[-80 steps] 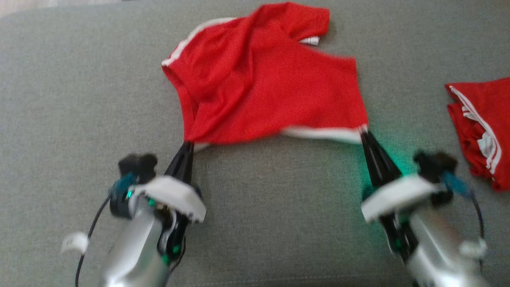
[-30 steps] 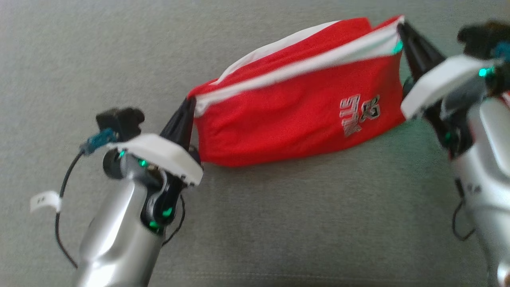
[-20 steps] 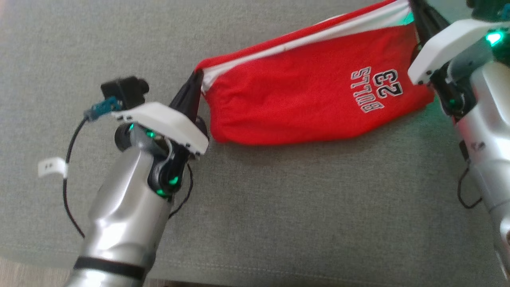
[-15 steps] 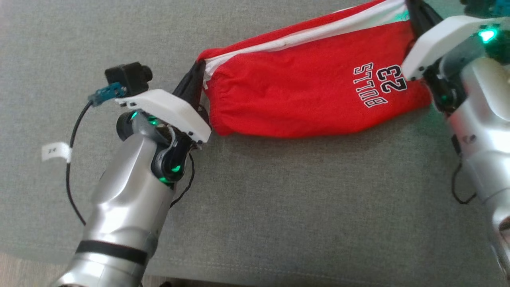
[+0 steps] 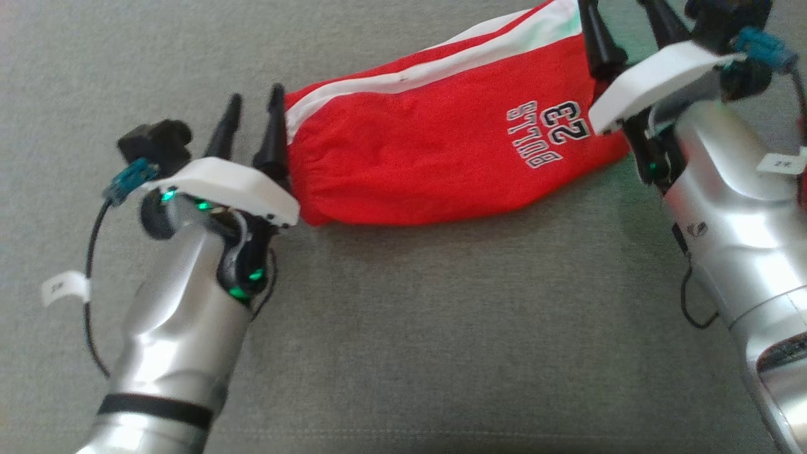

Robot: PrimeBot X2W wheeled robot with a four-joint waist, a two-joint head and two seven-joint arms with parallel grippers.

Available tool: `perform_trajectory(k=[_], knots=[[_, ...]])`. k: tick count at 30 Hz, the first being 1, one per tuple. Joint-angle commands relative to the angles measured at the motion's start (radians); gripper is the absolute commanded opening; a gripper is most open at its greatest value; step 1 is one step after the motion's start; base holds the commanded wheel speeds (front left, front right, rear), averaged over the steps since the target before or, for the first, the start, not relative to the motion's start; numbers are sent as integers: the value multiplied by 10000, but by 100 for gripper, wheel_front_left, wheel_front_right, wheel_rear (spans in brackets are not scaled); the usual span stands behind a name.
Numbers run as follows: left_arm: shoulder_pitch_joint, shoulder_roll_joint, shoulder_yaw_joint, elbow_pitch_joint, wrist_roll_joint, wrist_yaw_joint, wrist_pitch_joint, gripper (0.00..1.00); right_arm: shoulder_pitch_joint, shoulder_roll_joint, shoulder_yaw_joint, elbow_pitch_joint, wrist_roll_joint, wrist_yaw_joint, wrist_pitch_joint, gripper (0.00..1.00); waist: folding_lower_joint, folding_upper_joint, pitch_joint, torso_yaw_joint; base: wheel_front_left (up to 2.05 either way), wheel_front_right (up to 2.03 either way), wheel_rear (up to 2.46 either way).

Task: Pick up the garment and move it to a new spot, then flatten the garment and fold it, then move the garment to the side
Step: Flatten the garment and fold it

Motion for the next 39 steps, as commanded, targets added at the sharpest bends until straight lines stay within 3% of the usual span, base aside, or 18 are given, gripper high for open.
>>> perform_trajectory(k=[1, 8, 15, 25, 39], knots=[[107, 465, 399, -577, 313, 216, -140, 100, 100, 116, -209, -753, -317, 65, -119, 100, 0, 0, -257, -295, 0, 0, 0], [1200, 836, 1020, -3230, 2330, 1224, -193, 100, 2162, 30, -2201, -3926, -2136, 65, -129, 100, 0, 0, -681, -632, 0, 0, 0], [2550, 1176, 975, -4573, 3617, 1653, -195, 100, 4889, 227, -3454, -6101, -3223, 65, -84, 100, 0, 0, -1162, -857, 0, 0, 0], [4225, 1330, 838, -4887, 3784, 2031, -190, 100, 7934, 813, -4536, -8381, -4016, 65, 1138, 100, 0, 0, -1542, -863, 0, 0, 0], [4520, 1381, 723, -4948, 3656, 2076, -110, 100, 8799, 1030, -4829, -9535, -4270, 65, 1921, 100, 0, 0, -1643, -809, 0, 0, 0]])
